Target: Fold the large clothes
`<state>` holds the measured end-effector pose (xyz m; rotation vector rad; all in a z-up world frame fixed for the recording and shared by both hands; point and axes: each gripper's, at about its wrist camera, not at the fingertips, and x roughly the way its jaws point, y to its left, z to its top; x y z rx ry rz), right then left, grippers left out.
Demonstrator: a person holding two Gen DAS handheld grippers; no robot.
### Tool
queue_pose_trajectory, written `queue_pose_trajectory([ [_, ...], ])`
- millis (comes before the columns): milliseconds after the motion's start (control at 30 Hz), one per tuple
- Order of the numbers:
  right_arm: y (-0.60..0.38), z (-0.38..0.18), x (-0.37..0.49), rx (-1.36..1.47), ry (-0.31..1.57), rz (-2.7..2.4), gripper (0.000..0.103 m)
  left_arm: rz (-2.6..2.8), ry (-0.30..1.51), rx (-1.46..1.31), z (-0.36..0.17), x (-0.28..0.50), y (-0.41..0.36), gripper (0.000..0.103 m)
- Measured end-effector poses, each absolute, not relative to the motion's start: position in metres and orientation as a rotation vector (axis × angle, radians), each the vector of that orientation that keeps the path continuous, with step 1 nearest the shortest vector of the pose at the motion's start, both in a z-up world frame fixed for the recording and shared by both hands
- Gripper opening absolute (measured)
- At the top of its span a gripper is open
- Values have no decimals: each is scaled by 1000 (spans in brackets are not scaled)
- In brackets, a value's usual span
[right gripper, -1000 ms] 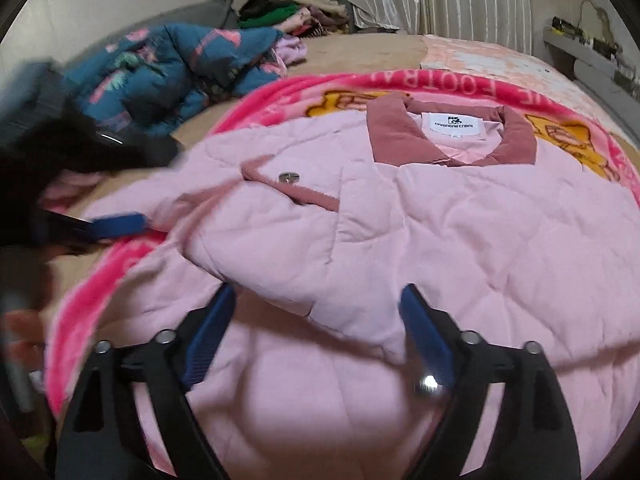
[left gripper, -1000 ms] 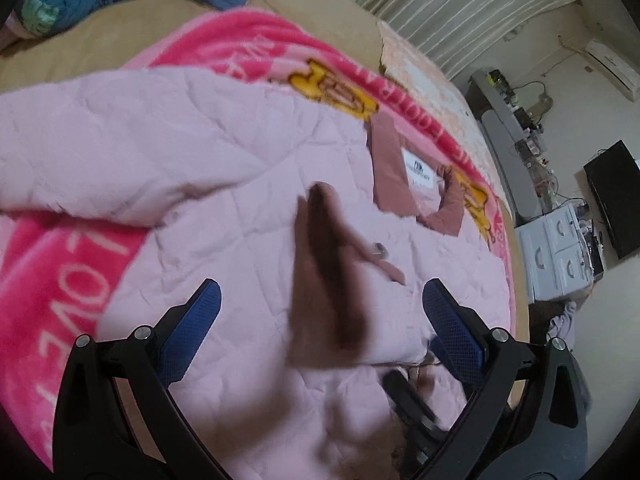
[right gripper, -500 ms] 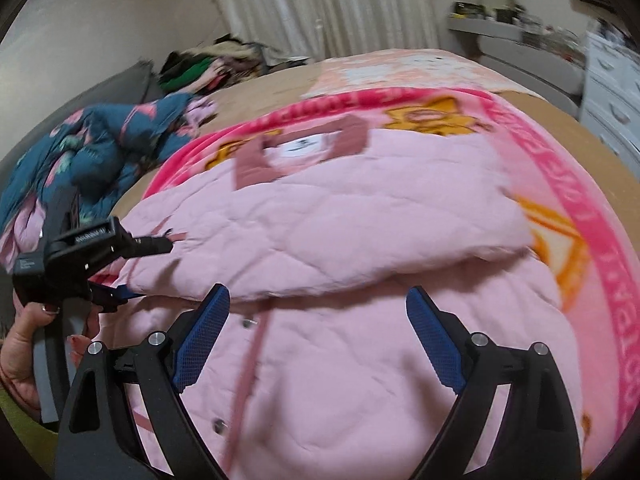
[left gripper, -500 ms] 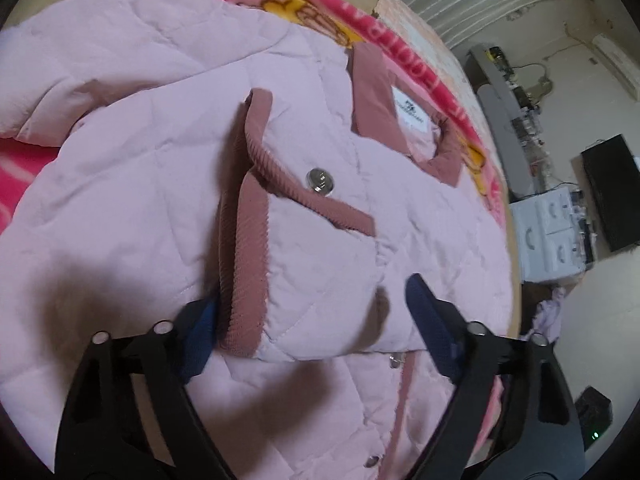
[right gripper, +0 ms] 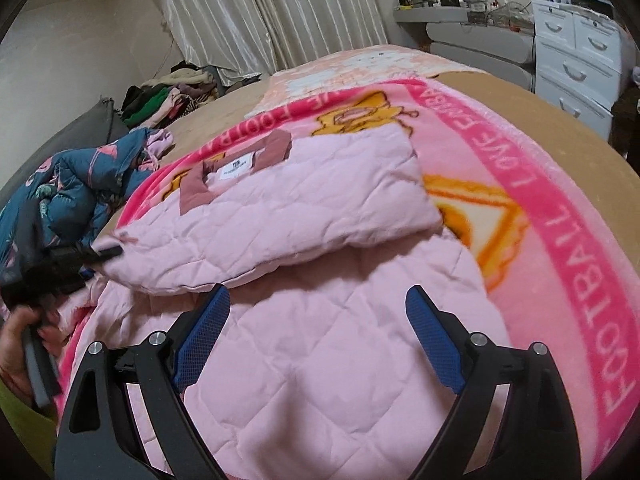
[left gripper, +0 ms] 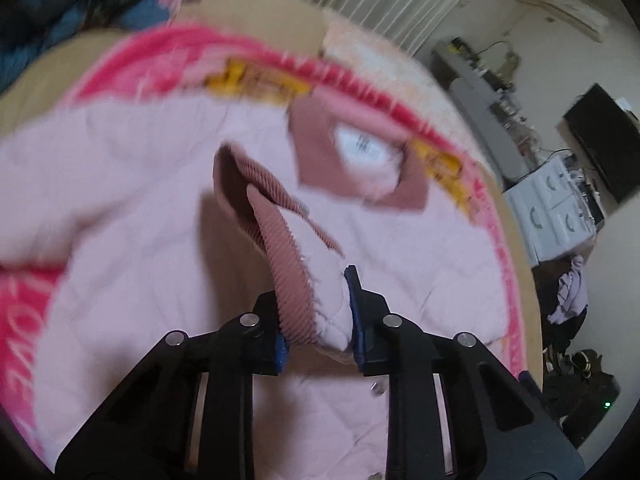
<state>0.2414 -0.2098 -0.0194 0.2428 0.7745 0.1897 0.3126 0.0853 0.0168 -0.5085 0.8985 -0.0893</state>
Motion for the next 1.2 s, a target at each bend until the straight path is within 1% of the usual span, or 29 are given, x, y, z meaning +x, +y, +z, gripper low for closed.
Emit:
queue_pose_trajectory([
  [100, -213, -10, 251, 214, 751, 170, 89, -97, 842, -479, 44, 319, 93, 15],
  [200, -216, -8, 262, 198, 748, 150, 89, -78, 837, -429, 44, 324, 98, 15],
  [467, -196, -7, 299, 112, 768, 174, 88, -9, 992, -410, -38, 323, 111, 16],
  [567, -181, -4, 313, 78, 768, 203, 89, -11, 1006, -429, -52, 318, 115, 17],
  [667, -167, -7, 327, 48, 777, 232, 88, -12, 1004, -429, -54, 315, 117, 19],
  [933, -149, -41, 367, -30, 883, 217, 87, -16, 1001, -413, -55, 312, 116, 21],
  [1067, -167, -71, 381, 5, 966, 151, 88, -18, 999, -410, -56, 313, 116, 22],
  [1200, -184, -90, 385, 85, 966, 166, 88, -21, 999, -407, -59, 312, 114, 25],
])
